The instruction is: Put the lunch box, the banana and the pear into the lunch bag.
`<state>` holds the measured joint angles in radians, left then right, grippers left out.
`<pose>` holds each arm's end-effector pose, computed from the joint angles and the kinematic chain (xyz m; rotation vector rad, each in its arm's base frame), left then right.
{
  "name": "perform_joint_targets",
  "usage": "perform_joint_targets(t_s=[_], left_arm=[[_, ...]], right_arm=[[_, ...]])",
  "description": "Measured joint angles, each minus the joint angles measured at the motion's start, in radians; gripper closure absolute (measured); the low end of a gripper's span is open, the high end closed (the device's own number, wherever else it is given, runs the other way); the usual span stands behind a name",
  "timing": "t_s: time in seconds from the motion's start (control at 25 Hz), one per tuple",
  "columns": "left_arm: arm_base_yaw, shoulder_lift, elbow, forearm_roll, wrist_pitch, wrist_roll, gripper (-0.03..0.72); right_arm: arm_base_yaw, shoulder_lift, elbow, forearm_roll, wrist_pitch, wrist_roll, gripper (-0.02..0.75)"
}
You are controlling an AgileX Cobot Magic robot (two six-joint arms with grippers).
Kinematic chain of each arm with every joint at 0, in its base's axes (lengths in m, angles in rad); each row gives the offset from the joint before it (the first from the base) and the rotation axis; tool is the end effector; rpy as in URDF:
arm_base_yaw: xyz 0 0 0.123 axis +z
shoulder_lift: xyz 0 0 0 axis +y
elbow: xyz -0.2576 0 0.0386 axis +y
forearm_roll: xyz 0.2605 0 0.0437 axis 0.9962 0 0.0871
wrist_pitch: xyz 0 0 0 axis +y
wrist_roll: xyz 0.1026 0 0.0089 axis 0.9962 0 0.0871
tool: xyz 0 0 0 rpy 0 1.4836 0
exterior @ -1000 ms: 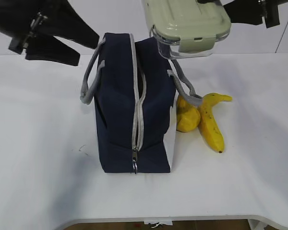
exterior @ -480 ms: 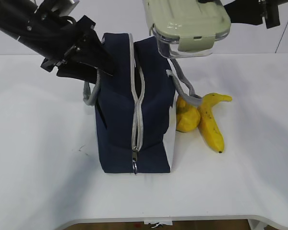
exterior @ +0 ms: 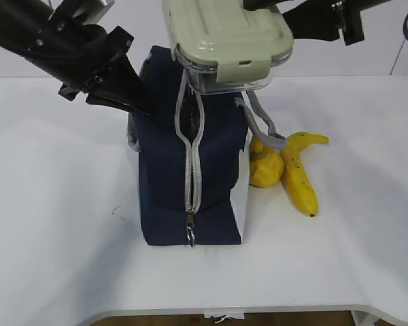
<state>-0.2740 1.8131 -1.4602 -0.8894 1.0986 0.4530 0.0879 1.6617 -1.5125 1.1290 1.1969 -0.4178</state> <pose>0.3550 -0.1738 0.2467 0.5067 2.6009 -1.1379 0.3519 0.1180 0.3373 -0.2684 2.3208 1.3689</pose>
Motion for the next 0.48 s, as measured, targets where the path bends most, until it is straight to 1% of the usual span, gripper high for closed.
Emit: perform_joint_targets(t_s=[0.16, 0.32, 0.48], left_arm=[[0.0, 0.0, -0.002, 0.0, 0.008, 0.0, 0.673], [0.0, 0.0, -0.002, 0.0, 0.016, 0.0, 0.673], [0.0, 0.0, -0.002, 0.0, 0.018, 0.0, 0.673]], right_arm=[[0.032, 0.013, 0.0, 0.0, -0.064, 0.002, 0.368], [0.049, 0.069, 0.0, 0.005, -0.093, 0.004, 0.368], [0.049, 0.137, 0.0, 0.011, -0.126, 0.006, 0.368]])
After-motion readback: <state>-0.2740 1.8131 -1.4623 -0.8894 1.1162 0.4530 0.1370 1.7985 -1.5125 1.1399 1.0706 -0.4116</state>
